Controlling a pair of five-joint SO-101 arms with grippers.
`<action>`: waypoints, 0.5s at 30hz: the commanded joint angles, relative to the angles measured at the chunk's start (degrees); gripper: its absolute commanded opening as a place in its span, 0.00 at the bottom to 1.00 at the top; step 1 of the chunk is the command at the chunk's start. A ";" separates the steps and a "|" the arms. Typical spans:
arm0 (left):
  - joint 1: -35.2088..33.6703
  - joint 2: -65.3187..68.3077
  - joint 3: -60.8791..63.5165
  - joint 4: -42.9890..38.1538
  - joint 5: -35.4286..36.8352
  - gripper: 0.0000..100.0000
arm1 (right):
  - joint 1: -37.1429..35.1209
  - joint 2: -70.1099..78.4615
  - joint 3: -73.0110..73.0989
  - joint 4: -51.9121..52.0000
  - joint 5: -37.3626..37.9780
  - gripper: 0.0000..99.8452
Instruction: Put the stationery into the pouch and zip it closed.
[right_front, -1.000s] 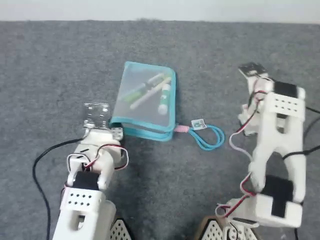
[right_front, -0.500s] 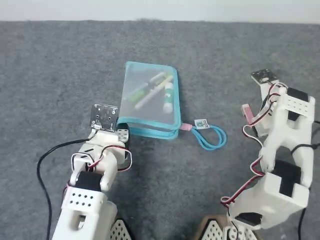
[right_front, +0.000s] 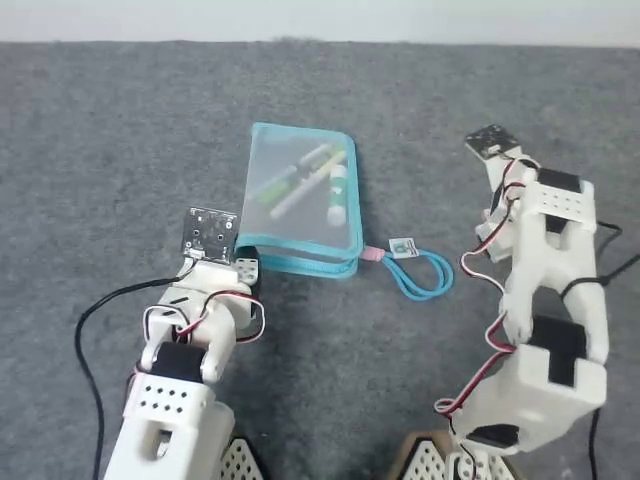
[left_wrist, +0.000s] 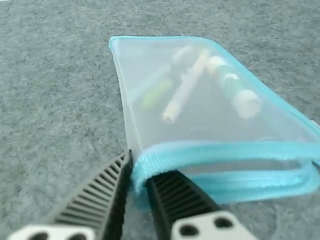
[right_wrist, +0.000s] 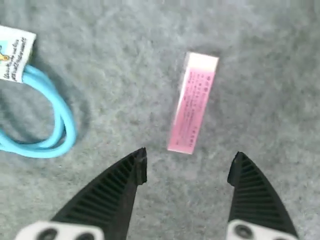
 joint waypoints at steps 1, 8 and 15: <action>0.70 -0.88 -1.80 -1.14 -0.44 0.01 | -0.40 2.42 0.00 -4.09 0.70 0.26; 0.70 -0.88 -1.80 -1.05 -0.44 0.01 | -0.04 12.62 -4.40 -5.93 0.26 0.21; 0.70 -0.88 -1.80 -1.05 -0.44 0.01 | 2.51 12.97 -10.11 1.63 0.26 0.02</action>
